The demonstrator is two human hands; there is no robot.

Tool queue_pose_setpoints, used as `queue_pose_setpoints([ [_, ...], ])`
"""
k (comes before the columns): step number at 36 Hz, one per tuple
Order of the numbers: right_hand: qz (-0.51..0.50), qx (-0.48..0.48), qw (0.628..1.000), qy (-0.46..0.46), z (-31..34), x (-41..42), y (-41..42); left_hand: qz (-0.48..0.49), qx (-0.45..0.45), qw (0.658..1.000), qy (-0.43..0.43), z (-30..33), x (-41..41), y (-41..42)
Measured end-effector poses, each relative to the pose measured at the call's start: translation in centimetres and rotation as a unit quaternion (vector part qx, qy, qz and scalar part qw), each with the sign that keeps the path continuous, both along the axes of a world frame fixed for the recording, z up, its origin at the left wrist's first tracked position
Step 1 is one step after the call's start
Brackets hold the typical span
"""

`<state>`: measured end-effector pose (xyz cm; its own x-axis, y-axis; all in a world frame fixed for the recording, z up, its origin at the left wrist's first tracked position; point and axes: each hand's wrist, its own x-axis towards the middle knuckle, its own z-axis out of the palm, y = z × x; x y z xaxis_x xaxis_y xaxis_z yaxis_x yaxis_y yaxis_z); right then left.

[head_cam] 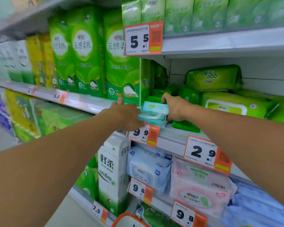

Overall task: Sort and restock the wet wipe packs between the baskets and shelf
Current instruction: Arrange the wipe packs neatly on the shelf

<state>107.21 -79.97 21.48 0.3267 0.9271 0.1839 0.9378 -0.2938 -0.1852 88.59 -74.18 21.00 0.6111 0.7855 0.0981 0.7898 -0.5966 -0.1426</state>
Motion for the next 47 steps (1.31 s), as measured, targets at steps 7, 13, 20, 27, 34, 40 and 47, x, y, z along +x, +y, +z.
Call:
queue_pose_setpoints([
  [7,0.04,0.09,0.989,-0.113,-0.8,1.0,-2.1,0.048,-0.003,0.984,-0.174,-1.3,2.2,-2.4],
  [13,0.051,0.169,0.966,-0.186,0.1,1.3,-5.1,0.076,-0.048,0.963,-0.253,-1.8,3.7,-3.7],
  [20,0.112,0.325,0.939,-0.023,0.7,1.6,-7.9,-0.018,-0.029,0.921,-0.388,-1.3,4.3,-5.5],
  [27,0.084,0.423,0.735,0.523,1.2,0.7,-14.2,-0.158,0.041,0.817,-0.553,-0.4,4.4,-8.5],
  [34,0.084,0.414,0.531,0.734,-0.8,0.7,-24.4,-0.155,-0.161,0.747,-0.626,-1.8,3.4,-18.5],
  [40,0.0,0.396,0.576,0.715,-4.9,-0.9,-32.9,-0.096,-0.335,0.675,-0.651,-7.8,1.1,-26.3],
  [47,-0.046,0.396,0.619,0.676,-8.5,-2.7,-39.7,-0.066,-0.468,0.656,-0.589,-10.6,-1.3,-31.9],
])
